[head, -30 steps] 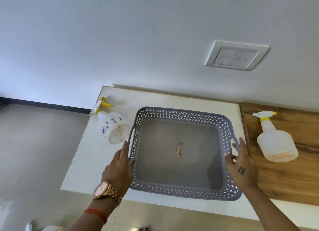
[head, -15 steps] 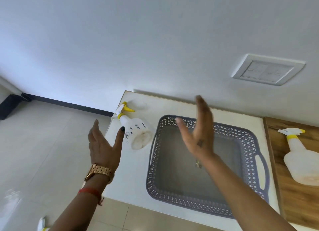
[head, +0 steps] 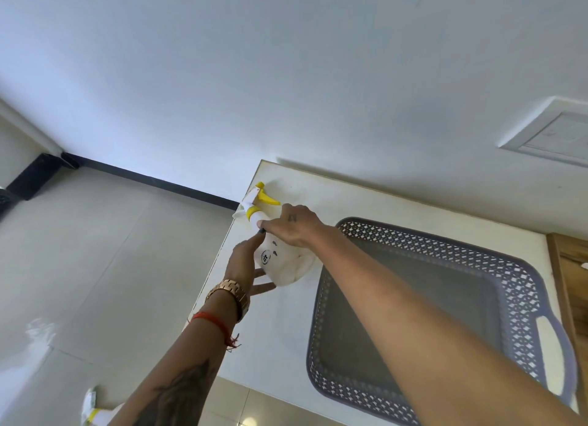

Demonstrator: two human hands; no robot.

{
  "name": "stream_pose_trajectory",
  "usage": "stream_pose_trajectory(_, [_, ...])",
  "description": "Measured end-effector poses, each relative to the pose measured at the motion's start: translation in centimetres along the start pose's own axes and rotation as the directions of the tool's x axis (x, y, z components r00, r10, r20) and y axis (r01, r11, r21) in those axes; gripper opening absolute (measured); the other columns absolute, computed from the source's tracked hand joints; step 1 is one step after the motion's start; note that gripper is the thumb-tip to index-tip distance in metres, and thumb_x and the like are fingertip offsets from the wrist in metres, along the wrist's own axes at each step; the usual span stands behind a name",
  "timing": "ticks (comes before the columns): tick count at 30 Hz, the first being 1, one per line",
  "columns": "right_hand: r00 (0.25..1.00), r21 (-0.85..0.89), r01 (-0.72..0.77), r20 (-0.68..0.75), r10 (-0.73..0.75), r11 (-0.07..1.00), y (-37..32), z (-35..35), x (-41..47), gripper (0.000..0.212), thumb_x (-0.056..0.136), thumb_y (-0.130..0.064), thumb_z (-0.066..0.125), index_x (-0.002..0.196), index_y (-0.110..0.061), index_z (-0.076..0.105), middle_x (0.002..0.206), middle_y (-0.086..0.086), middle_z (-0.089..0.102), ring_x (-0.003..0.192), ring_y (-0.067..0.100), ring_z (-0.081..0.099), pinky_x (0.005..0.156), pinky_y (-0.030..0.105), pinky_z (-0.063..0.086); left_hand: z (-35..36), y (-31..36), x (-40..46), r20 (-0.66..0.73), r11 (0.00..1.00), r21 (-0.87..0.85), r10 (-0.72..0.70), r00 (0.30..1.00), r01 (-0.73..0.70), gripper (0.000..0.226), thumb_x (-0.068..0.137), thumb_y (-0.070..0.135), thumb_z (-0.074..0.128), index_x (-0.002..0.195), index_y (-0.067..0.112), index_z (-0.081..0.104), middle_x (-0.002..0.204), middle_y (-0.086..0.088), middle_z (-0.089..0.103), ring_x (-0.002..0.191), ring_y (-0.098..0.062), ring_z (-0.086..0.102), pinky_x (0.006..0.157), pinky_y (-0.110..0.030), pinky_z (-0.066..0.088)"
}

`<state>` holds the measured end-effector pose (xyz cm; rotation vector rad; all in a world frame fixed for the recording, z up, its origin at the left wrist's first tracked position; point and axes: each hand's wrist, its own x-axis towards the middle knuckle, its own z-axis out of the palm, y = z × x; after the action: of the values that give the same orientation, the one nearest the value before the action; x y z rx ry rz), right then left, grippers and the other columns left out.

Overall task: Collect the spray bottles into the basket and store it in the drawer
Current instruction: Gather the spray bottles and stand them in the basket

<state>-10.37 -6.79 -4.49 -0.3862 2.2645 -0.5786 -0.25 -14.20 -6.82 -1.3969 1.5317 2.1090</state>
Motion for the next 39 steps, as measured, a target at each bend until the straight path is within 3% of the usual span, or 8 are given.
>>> stream_pose_trajectory(5, [0.998, 0.062, -0.026, 0.059, 0.023, 0.998, -0.3, 0.6, 0.0, 0.057, 0.079, -0.06, 0.056, 0.113, -0.014, 0.058, 0.129, 0.009, 0.052, 0.117, 0.027, 0.05, 0.078, 0.031, 0.037, 0.1, 0.0, -0.3, 0.051, 0.996, -0.089, 0.028, 0.998, -0.024, 0.017, 0.087, 0.026, 0.048, 0.098, 0.021, 0.061, 0.103, -0.007, 0.06, 0.085, -0.027, 0.059, 0.059, -0.034, 0.051])
stream_pose_trajectory(12, [0.987, 0.344, 0.14, -0.12, -0.105, 0.928, 0.7, -0.7, -3.2, 0.062, 0.073, -0.059, 0.064, 0.125, -0.025, 0.053, 0.122, -0.002, 0.057, 0.104, 0.013, 0.057, 0.084, 0.03, 0.051, 0.2, 0.4, -2.8, 0.04, 0.94, 0.075, 0.331, 0.943, -0.333, 0.061, 0.071, 0.031, 0.064, 0.129, 0.027, 0.044, 0.124, -0.003, 0.056, 0.102, -0.019, 0.059, 0.074, -0.037, 0.054])
stream_pose_trajectory(17, [0.908, 0.494, 0.387, -0.35, -0.229, 0.779, 3.0, -4.3, -8.2, 0.049, 0.065, -0.048, 0.072, 0.111, -0.036, 0.059, 0.107, -0.015, 0.064, 0.095, 0.004, 0.062, 0.076, 0.024, 0.053, 2.2, 2.0, -7.3, 0.188, 0.76, 0.168, 0.601, 0.777, -0.628, 0.079, 0.057, 0.041, 0.075, 0.125, 0.047, 0.036, 0.115, 0.017, 0.057, 0.094, -0.002, 0.063, 0.064, -0.021, 0.057])
stream_pose_trajectory(22, [0.829, 0.554, 0.539, -0.48, -0.286, 0.635, 6.7, -7.8, -13.0, 0.045, 0.062, -0.025, 0.077, 0.104, -0.026, 0.059, 0.1, -0.007, 0.067, 0.096, 0.015, 0.064, 0.078, 0.031, 0.054, 6.8, 1.7, -10.5, 0.287, 0.606, 0.191, 0.718, 0.635, -0.772, 0.087, 0.052, 0.042, 0.078, 0.126, 0.05, 0.033, 0.119, 0.015, 0.058, 0.1, -0.01, 0.064, 0.075, -0.039, 0.058])
stream_pose_trajectory(27, [0.744, 0.257, 0.44, -0.641, -0.189, 0.861, 9.6, -9.4, -15.7, 0.059, 0.055, -0.06, 0.078, 0.104, -0.033, 0.061, 0.097, -0.025, 0.065, 0.094, -0.009, 0.06, 0.076, 0.006, 0.046, 12.0, -1.6, -11.2, 0.274, 0.275, 0.393, 0.876, 0.397, -0.878, 0.086, 0.06, 0.031, 0.082, 0.133, 0.021, 0.038, 0.135, -0.008, 0.048, 0.124, -0.018, 0.044, 0.096, -0.033, 0.045])
stream_pose_trajectory(31, [0.761, 0.176, 0.312, -0.634, -0.135, 0.934, 11.6, -8.4, -15.7, 0.068, 0.052, -0.066, 0.068, 0.107, -0.026, 0.063, 0.102, -0.015, 0.065, 0.092, 0.0, 0.06, 0.073, 0.015, 0.05, 14.6, -5.1, -10.1, 0.208, 0.355, 0.452, 0.85, 0.484, -0.818, 0.083, 0.065, 0.023, 0.08, 0.135, 0.017, 0.036, 0.142, -0.013, 0.039, 0.131, -0.025, 0.038, 0.103, -0.033, 0.038])
stream_pose_trajectory(35, [0.81, 0.223, 0.291, -0.574, -0.116, 0.93, 13.4, -6.5, -14.0, 0.049, 0.059, -0.055, 0.077, 0.1, -0.032, 0.063, 0.089, -0.023, 0.066, 0.087, -0.014, 0.058, 0.067, 0.006, 0.046, 15.5, -7.5, -8.2, 0.177, 0.395, 0.527, 0.815, 0.552, -0.752, 0.084, 0.067, 0.016, 0.078, 0.138, 0.012, 0.034, 0.145, -0.013, 0.036, 0.135, -0.026, 0.034, 0.107, -0.027, 0.027])
stream_pose_trajectory(39, [0.841, 0.317, 0.316, -0.53, -0.109, 0.894, 14.5, -4.8, -11.4, 0.044, 0.062, -0.042, 0.081, 0.1, -0.03, 0.063, 0.095, -0.019, 0.067, 0.095, -0.001, 0.062, 0.082, 0.023, 0.05, 15.4, -8.2, -6.0, 0.123, 0.411, 0.598, 0.802, 0.585, -0.688, 0.082, 0.066, 0.009, 0.079, 0.136, 0.005, 0.036, 0.144, -0.018, 0.037, 0.135, -0.031, 0.034, 0.11, -0.036, 0.026])
